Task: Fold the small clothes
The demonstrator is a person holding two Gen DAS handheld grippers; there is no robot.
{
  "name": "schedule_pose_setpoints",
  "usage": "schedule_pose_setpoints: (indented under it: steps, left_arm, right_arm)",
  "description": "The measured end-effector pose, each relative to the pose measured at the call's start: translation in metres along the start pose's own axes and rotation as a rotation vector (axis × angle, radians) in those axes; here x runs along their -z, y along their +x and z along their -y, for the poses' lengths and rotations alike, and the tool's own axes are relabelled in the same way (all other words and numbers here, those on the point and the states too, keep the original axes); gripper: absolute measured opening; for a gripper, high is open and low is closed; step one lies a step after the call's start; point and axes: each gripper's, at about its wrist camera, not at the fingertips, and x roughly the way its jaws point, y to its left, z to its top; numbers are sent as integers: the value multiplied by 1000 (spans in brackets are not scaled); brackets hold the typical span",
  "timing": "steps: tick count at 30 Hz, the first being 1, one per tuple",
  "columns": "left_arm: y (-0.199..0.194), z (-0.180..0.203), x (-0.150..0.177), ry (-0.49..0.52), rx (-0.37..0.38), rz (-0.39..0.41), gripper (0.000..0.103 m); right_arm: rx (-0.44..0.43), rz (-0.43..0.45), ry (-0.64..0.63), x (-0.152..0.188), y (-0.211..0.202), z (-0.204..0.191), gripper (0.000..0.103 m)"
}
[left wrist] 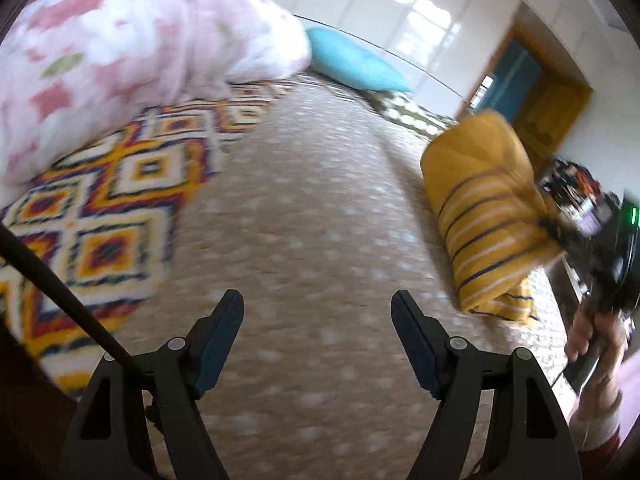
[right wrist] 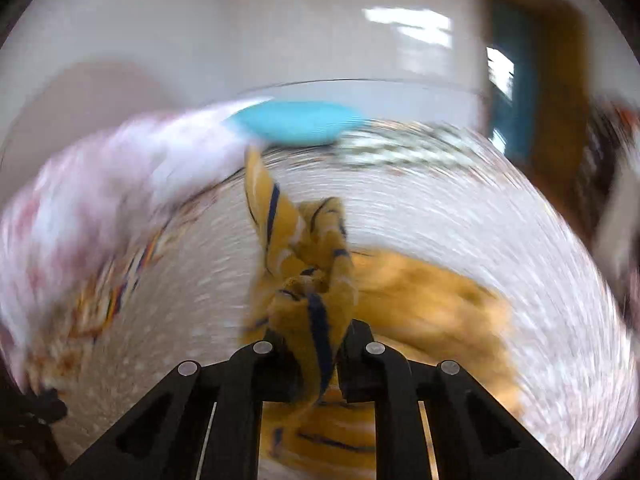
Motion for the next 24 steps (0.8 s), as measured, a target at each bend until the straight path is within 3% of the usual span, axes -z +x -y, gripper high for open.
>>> schedule_pose_setpoints:
  steps: [2,4,5,7,14,17,20,23,24]
  left_arm:
    - [15,21,-2,20,31,-30,75]
    - [30,42,-3,36,58,-69,75]
    - [37,53,-3,50,73,-82,76]
    - [48,76,-3,86,87,-104,76]
    - [83,152,-20,203,109,-144,80]
    - [112,183,-33,257,116,-160,80]
    - [145,211,-37,299,114,-189,81]
    - [194,231,-27,393,21,-308,84]
    - [203,232,-24,390,13,-332,84]
  right_arm:
    - [28,-34,164,24,-9,70,14]
    - [56,-125,235,56,2,112,14]
    - [36,-167,276,72,10,127,14]
    - [-57,-166,356,90,15,145,14]
    - [-126,-122,341,98,12,151,18]
    - [-145,-113,347,103,3,160,32]
    - [-143,-75,334,108,-20,165,34]
    - [-132,-32,336,101,-39,177,36]
    - [-130,-25,330,97,-42,180,44]
